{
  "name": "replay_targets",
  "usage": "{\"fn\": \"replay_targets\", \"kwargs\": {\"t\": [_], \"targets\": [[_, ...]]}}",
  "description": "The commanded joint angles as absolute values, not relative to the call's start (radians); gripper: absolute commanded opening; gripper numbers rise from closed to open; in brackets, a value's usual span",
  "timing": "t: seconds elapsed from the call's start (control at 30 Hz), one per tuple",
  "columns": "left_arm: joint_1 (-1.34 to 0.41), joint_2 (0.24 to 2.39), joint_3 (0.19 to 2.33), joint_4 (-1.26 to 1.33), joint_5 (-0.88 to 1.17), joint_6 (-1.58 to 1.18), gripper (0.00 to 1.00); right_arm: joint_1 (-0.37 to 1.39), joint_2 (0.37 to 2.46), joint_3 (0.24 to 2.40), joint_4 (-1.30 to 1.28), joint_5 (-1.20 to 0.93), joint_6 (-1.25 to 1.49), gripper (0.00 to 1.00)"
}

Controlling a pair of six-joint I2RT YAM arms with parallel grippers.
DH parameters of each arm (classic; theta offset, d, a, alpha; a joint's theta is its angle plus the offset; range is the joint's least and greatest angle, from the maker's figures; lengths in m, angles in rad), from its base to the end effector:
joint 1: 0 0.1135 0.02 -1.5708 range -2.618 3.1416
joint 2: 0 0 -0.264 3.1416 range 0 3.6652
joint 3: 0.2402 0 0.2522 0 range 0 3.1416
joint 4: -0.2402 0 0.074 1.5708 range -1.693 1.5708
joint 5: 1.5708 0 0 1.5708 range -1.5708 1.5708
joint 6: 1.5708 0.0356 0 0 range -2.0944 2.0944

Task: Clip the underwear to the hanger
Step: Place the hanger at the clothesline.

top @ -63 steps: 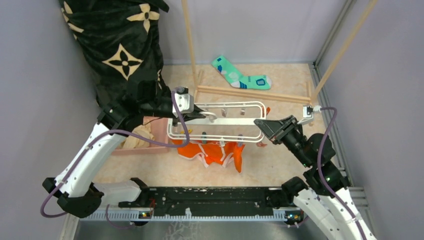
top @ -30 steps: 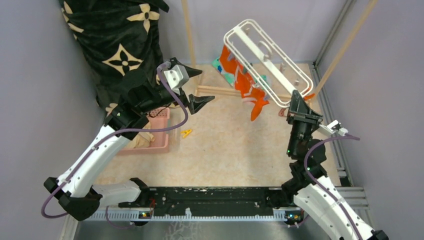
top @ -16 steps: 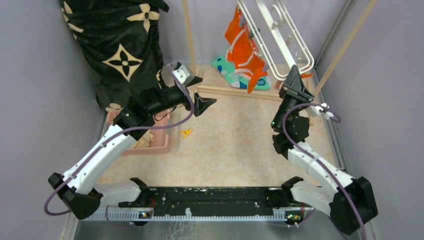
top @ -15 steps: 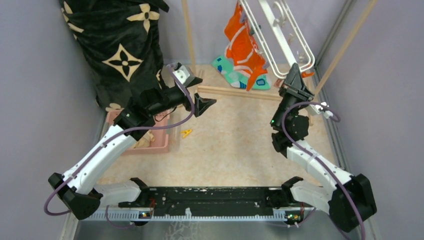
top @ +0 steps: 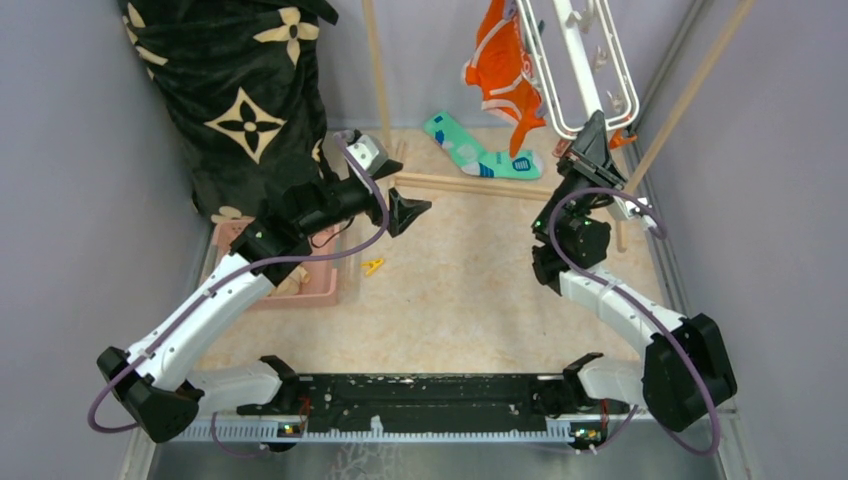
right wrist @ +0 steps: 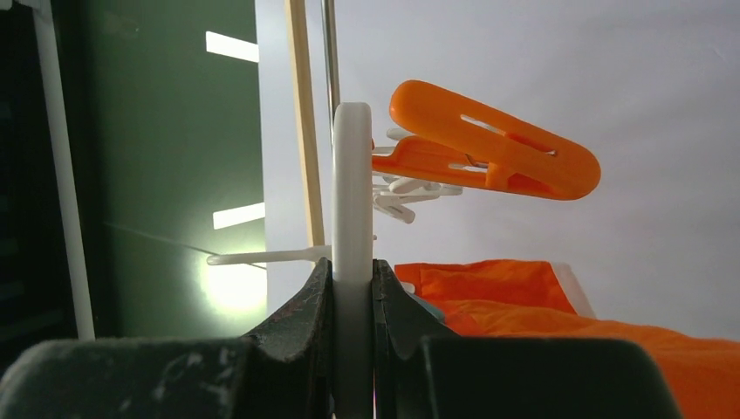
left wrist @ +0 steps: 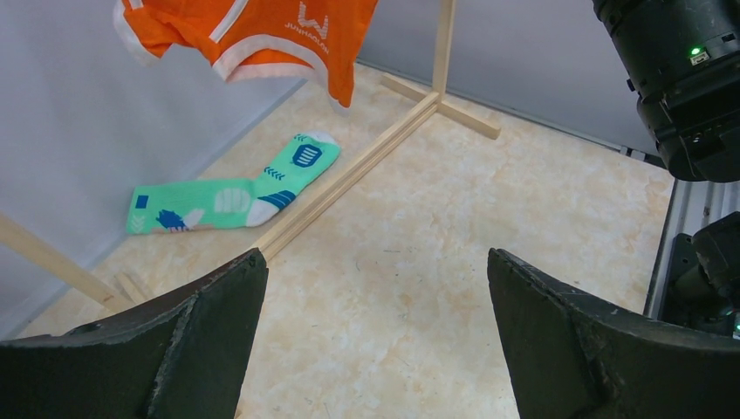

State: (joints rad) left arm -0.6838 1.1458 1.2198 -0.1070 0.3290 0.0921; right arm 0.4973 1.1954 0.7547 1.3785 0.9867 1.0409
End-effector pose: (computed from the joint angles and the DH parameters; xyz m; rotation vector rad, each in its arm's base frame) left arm 0.1932 -0.1723 0.4284 0.8584 1.4090 -0.7182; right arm 0.2126 0.0816 0.3844 1.1279 0.3186 1.0592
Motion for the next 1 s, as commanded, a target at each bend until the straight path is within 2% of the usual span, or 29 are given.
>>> {"fn": "replay_targets", "kwargs": {"t": [0.0,0.97], "targets": [[-0.687,1.136,1.207,-0.076,0.329,0.078,1.00,0.503,1.184,0.842,1.589,0.963,1.099,0.00],[-0.687,1.126,1.190,-0.079,0.309,0.110,1.00,0.418,1.338,0.917,1.604,0.973,1.189,0.00]]}}
